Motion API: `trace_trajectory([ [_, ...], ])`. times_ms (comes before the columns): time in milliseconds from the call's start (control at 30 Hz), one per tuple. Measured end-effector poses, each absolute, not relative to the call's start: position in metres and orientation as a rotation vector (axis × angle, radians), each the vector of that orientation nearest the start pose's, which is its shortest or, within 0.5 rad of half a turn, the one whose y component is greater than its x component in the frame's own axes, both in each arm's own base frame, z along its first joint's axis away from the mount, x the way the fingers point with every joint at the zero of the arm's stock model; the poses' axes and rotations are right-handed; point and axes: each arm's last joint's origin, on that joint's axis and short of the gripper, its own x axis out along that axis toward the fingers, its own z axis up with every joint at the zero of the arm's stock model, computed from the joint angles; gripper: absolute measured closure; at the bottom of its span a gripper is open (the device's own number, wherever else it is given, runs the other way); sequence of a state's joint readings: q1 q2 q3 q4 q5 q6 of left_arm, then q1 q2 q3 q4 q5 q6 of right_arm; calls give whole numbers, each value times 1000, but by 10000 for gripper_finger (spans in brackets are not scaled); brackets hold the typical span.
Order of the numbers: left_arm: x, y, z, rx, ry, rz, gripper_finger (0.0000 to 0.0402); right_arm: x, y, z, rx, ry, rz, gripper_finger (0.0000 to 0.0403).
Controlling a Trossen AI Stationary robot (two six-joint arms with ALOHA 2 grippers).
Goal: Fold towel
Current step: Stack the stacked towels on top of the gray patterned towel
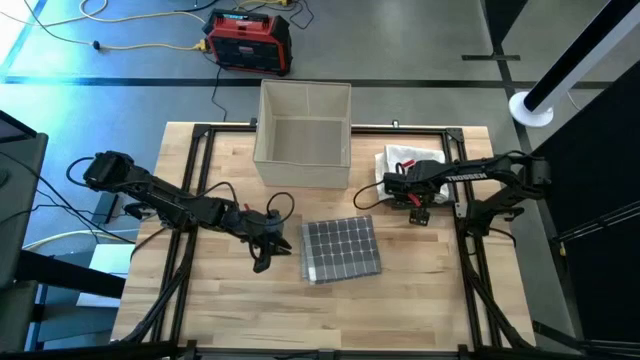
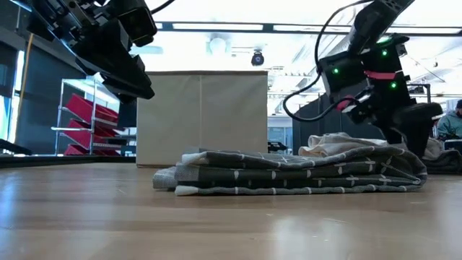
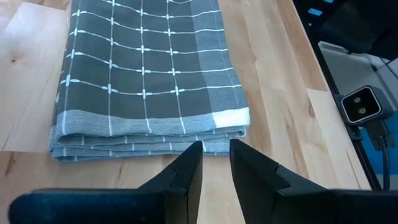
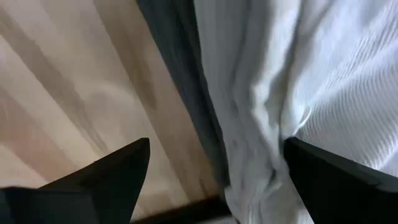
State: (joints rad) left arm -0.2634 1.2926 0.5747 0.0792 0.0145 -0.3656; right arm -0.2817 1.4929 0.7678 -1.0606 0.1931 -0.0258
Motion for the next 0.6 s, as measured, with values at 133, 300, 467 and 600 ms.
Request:
trace_trajectory([
  [133, 240, -65, 184, -294, 678, -141, 328, 200, -64, 151, 54, 1704, -326, 52],
  [300, 240, -66, 184, -341, 684, -128, 328, 204, -72, 131, 63, 1805, -372, 72],
  [467, 240, -67, 184, -364, 686, -125, 328, 210, -78, 120, 95, 1875, -396, 115],
  [600, 240, -67, 184, -371, 689, -126, 328, 212, -81, 117, 131, 1871, -441, 200],
])
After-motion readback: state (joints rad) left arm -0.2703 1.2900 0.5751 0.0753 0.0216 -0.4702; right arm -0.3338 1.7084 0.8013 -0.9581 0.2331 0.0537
